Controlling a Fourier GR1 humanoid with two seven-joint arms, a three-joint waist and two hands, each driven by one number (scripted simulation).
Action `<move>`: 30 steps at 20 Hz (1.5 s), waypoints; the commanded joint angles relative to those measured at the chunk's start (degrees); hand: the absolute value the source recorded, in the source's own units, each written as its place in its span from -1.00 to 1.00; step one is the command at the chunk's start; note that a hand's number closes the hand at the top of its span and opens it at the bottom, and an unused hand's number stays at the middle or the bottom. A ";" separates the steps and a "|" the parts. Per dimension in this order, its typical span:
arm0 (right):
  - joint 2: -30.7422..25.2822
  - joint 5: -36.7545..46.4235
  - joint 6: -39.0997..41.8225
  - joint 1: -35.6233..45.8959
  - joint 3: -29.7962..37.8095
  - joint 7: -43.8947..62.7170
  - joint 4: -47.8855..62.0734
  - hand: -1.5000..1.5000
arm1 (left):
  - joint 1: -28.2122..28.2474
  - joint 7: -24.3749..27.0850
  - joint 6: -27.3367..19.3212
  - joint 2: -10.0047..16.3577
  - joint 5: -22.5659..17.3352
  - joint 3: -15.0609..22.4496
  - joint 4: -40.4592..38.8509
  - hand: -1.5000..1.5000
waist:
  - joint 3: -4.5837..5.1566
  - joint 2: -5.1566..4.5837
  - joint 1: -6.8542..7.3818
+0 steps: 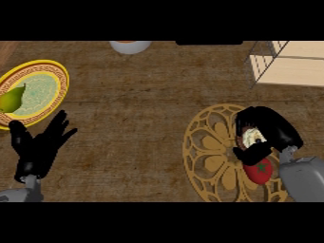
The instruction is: Pick the cupcake from the placemat and place it in the tiered shelf
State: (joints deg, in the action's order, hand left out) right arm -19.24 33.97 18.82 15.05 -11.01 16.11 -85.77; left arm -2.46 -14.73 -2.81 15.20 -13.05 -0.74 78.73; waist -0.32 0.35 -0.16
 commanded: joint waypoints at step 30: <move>-28.53 -20.97 9.69 37.71 35.14 20.07 3.10 1.00 | 3.52 -2.99 -0.15 -2.50 2.75 0.92 4.99 0.00 | 0.32 -0.48 1.45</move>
State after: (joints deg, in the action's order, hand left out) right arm -43.82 11.89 28.68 48.53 22.89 40.80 -92.02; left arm -2.13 -15.73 -2.06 13.47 -11.16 -1.02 80.81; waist -0.12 0.08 0.86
